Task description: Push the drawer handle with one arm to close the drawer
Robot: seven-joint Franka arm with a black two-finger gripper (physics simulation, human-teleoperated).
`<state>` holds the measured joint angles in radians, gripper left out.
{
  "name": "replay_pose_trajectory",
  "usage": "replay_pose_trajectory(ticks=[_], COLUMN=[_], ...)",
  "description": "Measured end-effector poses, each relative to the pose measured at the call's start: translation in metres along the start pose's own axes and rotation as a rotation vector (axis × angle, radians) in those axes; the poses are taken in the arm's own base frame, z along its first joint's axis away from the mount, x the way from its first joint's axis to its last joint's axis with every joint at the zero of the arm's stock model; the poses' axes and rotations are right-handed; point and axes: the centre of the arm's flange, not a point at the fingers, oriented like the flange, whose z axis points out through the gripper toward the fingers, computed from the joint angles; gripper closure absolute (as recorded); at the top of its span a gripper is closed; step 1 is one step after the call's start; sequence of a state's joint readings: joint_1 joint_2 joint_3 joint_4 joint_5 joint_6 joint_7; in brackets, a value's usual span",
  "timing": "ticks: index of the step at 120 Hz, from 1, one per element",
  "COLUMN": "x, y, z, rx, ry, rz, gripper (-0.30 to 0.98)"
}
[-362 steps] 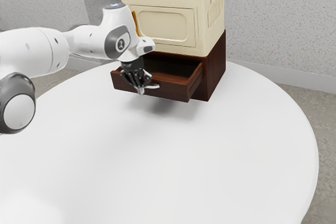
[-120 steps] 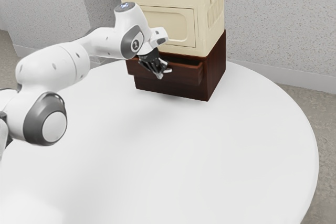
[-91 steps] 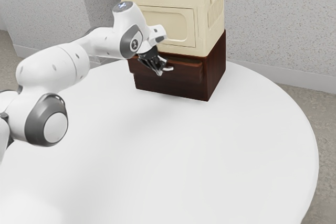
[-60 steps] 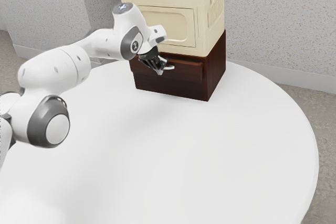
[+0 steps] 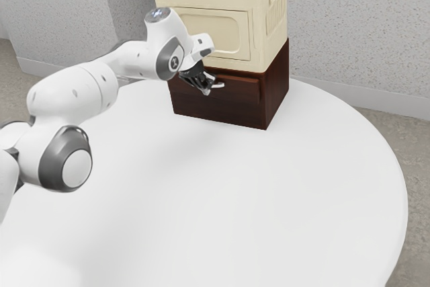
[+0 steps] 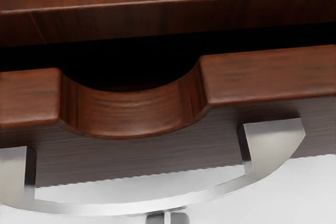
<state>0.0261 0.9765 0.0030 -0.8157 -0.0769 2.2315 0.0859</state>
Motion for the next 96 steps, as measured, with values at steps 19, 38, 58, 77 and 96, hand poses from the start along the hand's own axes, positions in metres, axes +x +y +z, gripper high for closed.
replay_pose_trajectory(ticks=[19,38,58,77,96], x=[0.0020,0.0042,0.0055,0.0072,0.0079], y=[0.0026,0.0024,0.0009,0.0003,0.0031], z=[0.0022,0.0035,0.0059,0.0062,0.0054], rx=[-0.001,0.000,0.002,0.005,0.003], ry=[0.023,0.047,0.069,0.089,0.097], rz=[0.007,0.012,0.014,0.017,0.023], gripper=[0.78,0.79,0.78,0.79,0.78])
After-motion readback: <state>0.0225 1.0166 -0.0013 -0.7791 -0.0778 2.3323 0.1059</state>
